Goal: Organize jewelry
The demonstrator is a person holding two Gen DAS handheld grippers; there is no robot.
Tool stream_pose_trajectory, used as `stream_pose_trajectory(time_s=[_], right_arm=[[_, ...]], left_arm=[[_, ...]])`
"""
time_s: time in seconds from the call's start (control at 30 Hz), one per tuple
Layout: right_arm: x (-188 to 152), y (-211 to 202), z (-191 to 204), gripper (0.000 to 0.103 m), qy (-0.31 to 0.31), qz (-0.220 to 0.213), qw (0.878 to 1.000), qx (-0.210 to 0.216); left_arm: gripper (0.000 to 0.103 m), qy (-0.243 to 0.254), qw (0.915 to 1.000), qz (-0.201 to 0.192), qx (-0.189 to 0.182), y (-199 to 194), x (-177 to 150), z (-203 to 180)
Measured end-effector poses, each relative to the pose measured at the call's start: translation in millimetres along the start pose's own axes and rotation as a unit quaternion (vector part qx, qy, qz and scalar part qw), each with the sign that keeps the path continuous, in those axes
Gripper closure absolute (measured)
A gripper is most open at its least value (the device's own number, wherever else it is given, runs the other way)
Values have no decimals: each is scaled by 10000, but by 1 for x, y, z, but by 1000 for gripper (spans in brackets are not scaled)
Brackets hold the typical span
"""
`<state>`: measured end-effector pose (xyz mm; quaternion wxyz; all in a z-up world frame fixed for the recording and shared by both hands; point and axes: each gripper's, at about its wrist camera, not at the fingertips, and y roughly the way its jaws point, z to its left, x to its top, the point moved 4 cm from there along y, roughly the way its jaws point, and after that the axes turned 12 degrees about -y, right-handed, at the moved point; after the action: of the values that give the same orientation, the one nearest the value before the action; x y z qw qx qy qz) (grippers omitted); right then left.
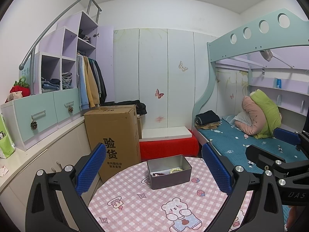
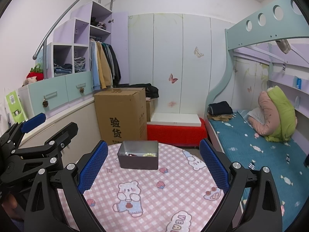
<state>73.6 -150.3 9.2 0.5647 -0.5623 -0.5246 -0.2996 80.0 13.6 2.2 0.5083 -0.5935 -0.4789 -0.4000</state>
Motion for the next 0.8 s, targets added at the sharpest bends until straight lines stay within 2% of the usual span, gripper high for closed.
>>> stream_pose_trajectory(time_s=[0.8], right_arm=[[-2, 1, -2, 10, 4, 24, 10000, 9]], left_arm=[[7, 11, 10000, 38, 11, 4, -5, 3]])
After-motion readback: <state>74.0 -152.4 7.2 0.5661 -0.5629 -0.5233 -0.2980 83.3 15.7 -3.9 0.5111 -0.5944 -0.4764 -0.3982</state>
